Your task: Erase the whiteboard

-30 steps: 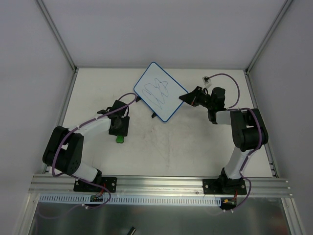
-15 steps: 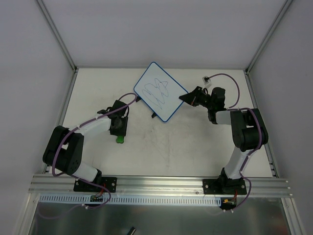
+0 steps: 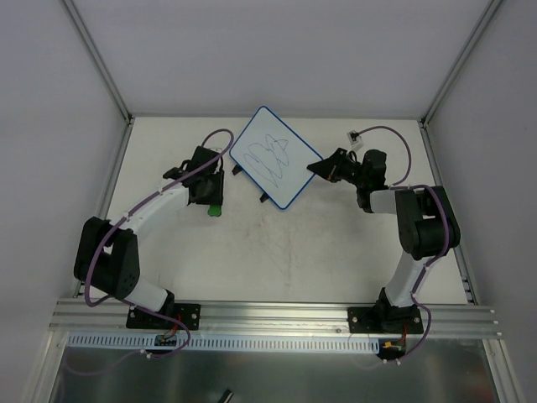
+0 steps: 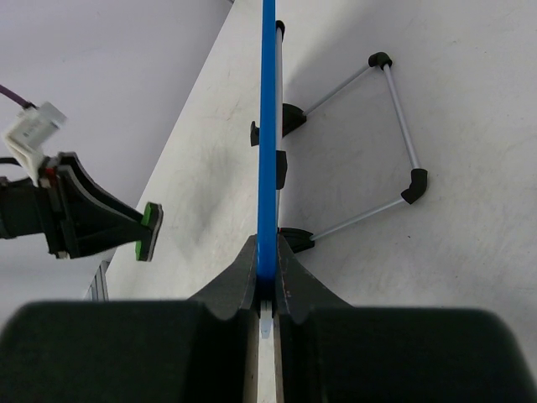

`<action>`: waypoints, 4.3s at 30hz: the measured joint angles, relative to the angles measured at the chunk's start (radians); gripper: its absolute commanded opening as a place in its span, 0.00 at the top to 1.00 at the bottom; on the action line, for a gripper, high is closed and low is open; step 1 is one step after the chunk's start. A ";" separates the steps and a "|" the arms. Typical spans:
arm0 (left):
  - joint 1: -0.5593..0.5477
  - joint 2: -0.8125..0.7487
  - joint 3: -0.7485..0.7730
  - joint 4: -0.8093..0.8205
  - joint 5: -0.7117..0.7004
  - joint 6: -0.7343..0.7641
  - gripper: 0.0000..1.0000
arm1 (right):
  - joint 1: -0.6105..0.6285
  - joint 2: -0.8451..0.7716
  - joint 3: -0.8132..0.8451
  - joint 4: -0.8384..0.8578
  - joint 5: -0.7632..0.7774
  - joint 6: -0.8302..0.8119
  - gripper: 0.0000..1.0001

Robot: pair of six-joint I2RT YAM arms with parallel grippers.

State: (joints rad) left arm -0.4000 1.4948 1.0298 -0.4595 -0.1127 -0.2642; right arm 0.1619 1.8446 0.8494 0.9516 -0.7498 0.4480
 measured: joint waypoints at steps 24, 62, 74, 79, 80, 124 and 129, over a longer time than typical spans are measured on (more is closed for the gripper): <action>0.097 0.612 0.925 0.108 0.134 -0.095 1.00 | 0.000 0.000 0.000 0.000 -0.003 -0.002 1.00; 0.095 0.758 0.895 0.481 0.351 -0.133 1.00 | 0.000 0.000 0.000 -0.001 -0.008 0.000 1.00; 0.022 0.756 0.895 0.497 0.397 0.037 1.00 | -0.003 0.000 0.000 -0.020 -0.005 0.021 1.00; -0.001 0.751 0.895 0.505 0.422 0.094 1.00 | -0.004 0.000 0.000 -0.022 -0.003 0.023 1.00; -0.006 0.748 0.892 0.507 0.435 0.102 1.00 | -0.004 0.000 0.000 -0.022 -0.003 0.023 1.00; 0.185 0.728 0.724 0.515 0.375 -0.100 1.00 | -0.004 0.000 0.005 -0.021 -0.014 0.014 1.00; 0.184 0.728 0.723 0.517 0.389 -0.108 1.00 | -0.004 0.000 0.005 -0.021 -0.014 0.014 1.00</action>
State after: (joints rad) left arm -0.2161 2.2230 1.7523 0.0570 0.2764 -0.3721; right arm 0.1577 1.8446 0.8539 0.9306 -0.7643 0.4622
